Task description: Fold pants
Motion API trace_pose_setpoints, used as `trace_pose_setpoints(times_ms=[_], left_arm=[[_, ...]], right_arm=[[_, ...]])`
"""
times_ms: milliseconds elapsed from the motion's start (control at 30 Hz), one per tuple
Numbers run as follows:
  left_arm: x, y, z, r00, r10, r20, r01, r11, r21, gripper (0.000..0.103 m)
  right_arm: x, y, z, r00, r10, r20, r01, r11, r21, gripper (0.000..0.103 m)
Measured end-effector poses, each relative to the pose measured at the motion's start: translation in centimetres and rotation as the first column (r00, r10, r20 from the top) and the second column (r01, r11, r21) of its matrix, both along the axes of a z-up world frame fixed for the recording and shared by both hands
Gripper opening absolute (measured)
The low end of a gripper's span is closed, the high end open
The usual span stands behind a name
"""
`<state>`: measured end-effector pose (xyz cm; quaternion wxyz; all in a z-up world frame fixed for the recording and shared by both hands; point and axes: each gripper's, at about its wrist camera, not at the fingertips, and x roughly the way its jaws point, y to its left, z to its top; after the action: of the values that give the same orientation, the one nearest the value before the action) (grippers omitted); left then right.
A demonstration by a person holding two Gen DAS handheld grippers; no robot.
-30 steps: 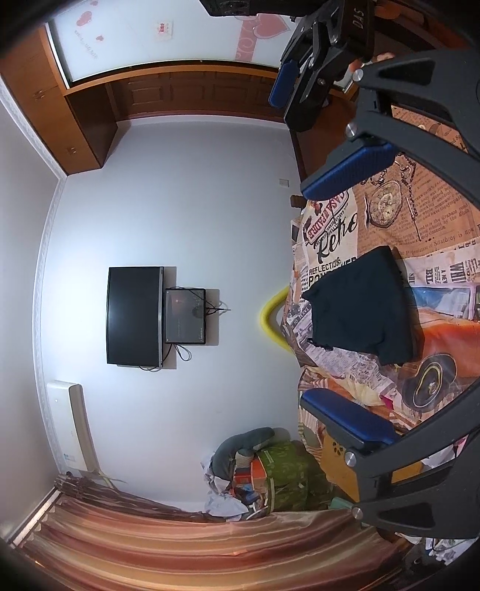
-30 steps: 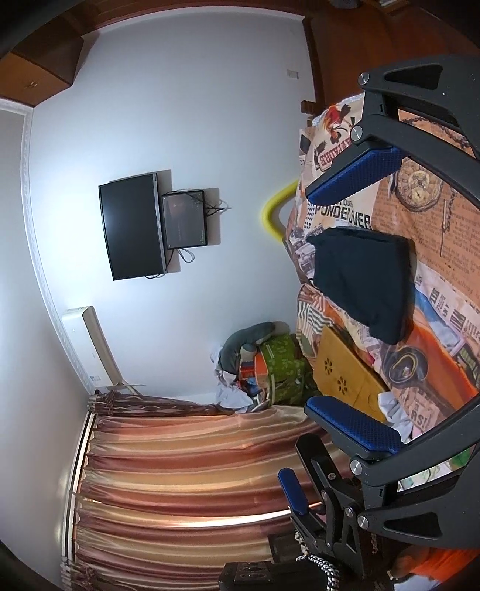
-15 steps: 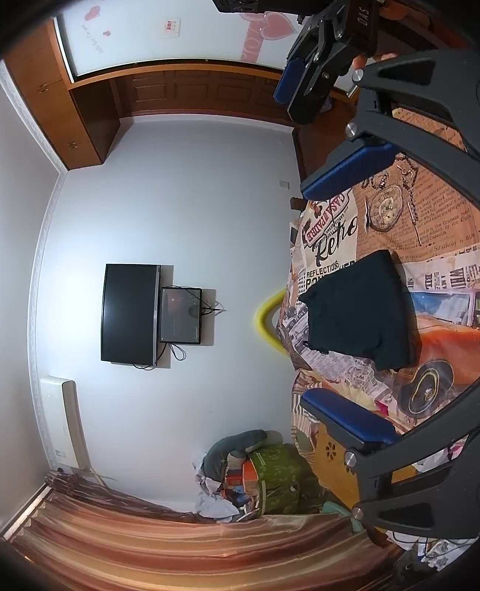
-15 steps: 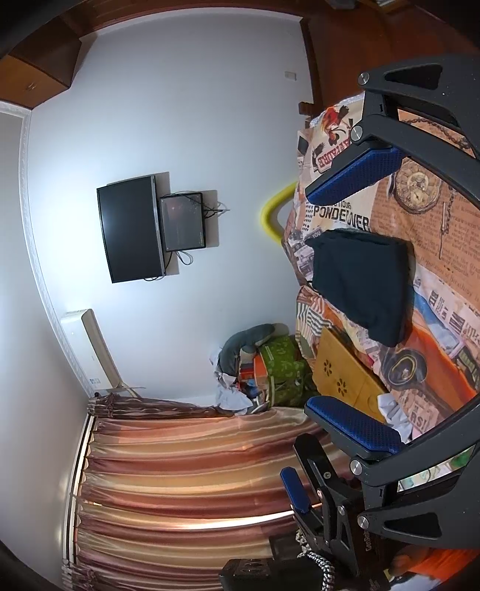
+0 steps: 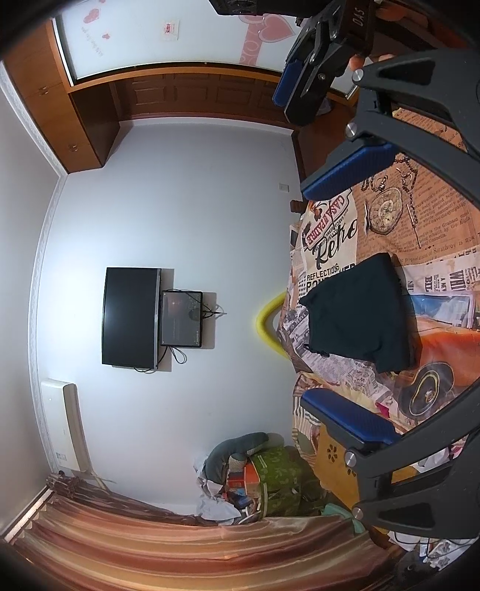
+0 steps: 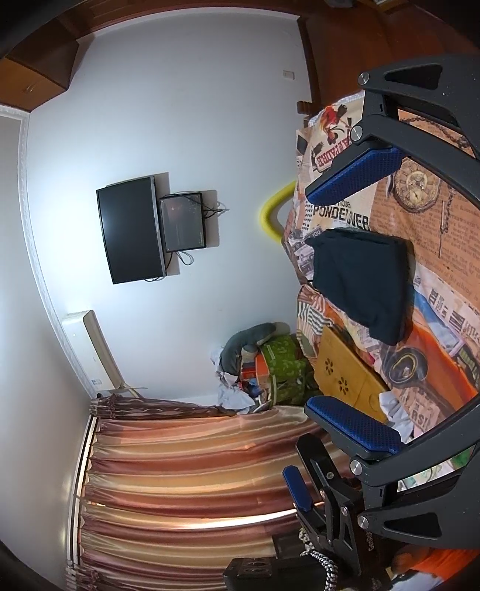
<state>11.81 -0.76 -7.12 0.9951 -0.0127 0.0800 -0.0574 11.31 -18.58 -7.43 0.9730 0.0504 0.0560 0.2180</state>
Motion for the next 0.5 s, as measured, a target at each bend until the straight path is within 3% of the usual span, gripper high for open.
trace_pose_setpoints(times_ms=[500], left_arm=[[-0.01,-0.25,-0.30,1.000,-0.018,-0.018,0.018,1.000,0.007,0.103]], right_arm=[[-0.04,-0.11,0.04,1.000,0.003,-0.002,-0.003,1.000,0.009,0.103]])
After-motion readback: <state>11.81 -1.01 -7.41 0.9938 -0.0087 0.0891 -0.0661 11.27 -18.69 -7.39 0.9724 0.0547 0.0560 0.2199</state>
